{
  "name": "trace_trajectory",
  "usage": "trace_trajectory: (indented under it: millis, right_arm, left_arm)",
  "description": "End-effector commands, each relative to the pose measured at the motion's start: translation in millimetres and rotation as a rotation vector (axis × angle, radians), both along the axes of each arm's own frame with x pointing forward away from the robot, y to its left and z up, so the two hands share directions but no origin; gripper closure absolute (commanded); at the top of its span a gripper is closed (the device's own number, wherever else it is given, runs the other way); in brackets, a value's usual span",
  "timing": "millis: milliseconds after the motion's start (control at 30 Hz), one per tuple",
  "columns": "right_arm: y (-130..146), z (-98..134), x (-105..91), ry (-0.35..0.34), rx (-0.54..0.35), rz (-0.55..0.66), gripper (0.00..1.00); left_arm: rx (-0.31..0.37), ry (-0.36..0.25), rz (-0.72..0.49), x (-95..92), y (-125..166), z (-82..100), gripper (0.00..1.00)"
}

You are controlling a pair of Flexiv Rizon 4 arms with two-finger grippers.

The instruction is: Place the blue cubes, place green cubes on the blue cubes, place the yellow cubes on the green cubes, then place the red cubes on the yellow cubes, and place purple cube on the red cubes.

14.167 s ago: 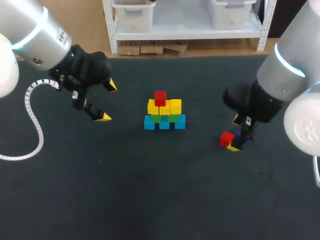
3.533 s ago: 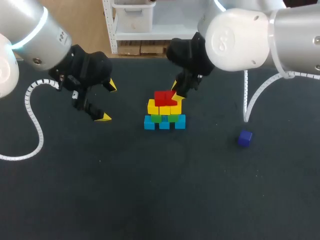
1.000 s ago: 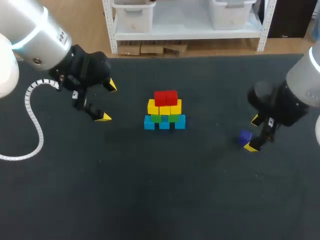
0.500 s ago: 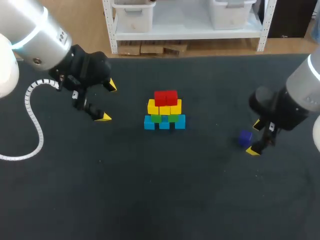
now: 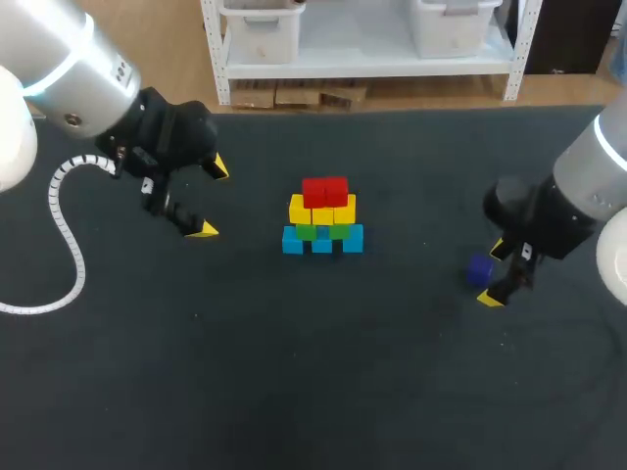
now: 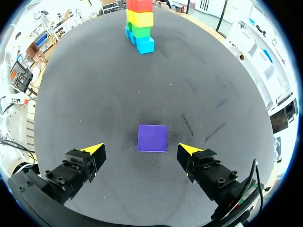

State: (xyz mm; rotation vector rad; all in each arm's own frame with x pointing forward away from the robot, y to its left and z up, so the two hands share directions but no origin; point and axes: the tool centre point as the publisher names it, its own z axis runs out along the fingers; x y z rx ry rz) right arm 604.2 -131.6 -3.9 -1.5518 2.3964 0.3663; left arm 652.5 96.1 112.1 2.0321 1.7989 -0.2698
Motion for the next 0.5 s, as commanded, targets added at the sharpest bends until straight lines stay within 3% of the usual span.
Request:
trace_trajectory:
  millis: [33, 67, 167, 267, 333, 367, 500]
  right_arm:
    - [0.2, -3.9, 6.6, 0.006, 0.007, 0.008, 0.06]
    - [0.0, -4.3, 7.4, 0.006, 0.010, 0.008, 0.11]
    - [-0.4, -4.4, 8.3, 0.005, 0.015, 0.008, 0.45]
    - [-0.3, -4.1, 8.4, 0.004, 0.018, 0.008, 0.63]
    - [-0.1, -4.2, 8.2, 0.004, 0.017, 0.010, 0.81]
    - [-0.1, -4.2, 8.2, 0.004, 0.016, 0.011, 0.97]
    - [2.1, 0.2, 8.5, 0.001, 0.015, 0.016, 1.00]
  left_arm:
    - [-0.004, -0.001, -0.004, 0.4, 1.2, -0.5, 0.00]
    - [-0.004, -0.001, -0.004, 0.4, 1.2, -0.5, 0.00]
    - [-0.004, -0.001, -0.004, 0.4, 1.2, -0.5, 0.00]
    - [-0.004, -0.001, -0.004, 0.4, 1.2, -0.5, 0.00]
    - [-0.004, -0.001, -0.004, 0.4, 1.2, -0.5, 0.00]
    - [-0.004, -0.001, -0.004, 0.4, 1.2, -0.5, 0.00]
    - [-0.004, -0.001, -0.004, 0.4, 1.2, -0.5, 0.00]
